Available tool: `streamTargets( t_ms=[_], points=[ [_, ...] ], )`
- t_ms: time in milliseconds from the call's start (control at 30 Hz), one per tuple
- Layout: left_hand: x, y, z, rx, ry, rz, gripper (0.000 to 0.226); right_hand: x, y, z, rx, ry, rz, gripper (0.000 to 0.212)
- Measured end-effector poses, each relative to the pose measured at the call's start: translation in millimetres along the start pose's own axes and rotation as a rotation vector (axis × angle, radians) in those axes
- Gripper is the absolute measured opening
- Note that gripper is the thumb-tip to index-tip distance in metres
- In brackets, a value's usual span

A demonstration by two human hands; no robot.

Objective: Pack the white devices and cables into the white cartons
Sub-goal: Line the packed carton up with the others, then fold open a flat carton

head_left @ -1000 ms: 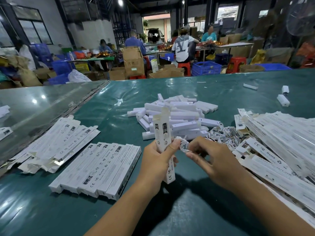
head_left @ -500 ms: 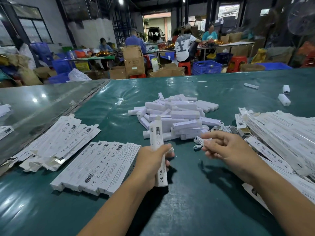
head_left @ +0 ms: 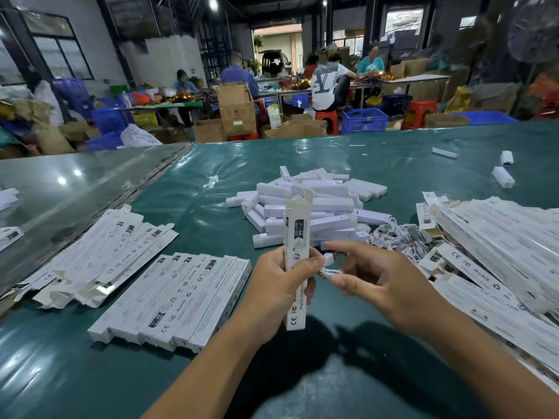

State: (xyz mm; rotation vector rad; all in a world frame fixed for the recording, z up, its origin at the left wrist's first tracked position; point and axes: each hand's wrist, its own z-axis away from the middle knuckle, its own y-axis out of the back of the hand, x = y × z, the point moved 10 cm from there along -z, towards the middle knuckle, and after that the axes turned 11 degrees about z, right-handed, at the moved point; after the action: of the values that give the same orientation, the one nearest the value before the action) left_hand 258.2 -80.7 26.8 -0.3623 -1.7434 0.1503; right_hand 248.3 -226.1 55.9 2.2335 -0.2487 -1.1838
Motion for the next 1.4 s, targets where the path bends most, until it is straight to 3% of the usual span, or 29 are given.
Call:
streamTargets(
  t_ms=[133,267,333,400,467,600,767,967,1200,1400],
  points=[
    [2,-3,0,-0.081,0.007,0.009,0.019,-10,6,0,0.054,0.07,0.049,0.026],
    [7,1,-1,-0.03,-0.015,-0.133,0.027,-5,13,0,0.106,0.056,-0.033,0.018],
    [16,12,-2,0.056,-0.08,-0.361,0.022,-1,32,0,0.214,0.02,-0.083,0.019],
    [23,14,-2,0.06,-0.157,-0.765,0.019,-1,58,4,0.38,0.017,-0.077,0.017],
    [21,9,-1,0.013,-0.192,-1.037,0.022,-9,74,8,0.47,0.057,0.079,0.015],
    [18,0,-1,-0.038,-0.196,-1.17,0.027,-34,66,9,0.462,0.261,0.52,0.017],
    [19,-4,0,-0.065,-0.235,-1.242,0.022,-35,50,4,0.344,0.332,0.615,0.012],
    [14,-6,2,-0.077,-0.231,-1.203,0.024,0,28,-2,0.186,-0.019,0.16,0.035],
    [14,-5,1,-0.037,-0.231,-1.042,0.024,-15,33,2,0.296,0.062,0.268,0.011],
    [19,1,1,0.002,-0.252,-0.925,0.017,-14,20,2,0.16,0.028,0.122,0.026]
  ],
)
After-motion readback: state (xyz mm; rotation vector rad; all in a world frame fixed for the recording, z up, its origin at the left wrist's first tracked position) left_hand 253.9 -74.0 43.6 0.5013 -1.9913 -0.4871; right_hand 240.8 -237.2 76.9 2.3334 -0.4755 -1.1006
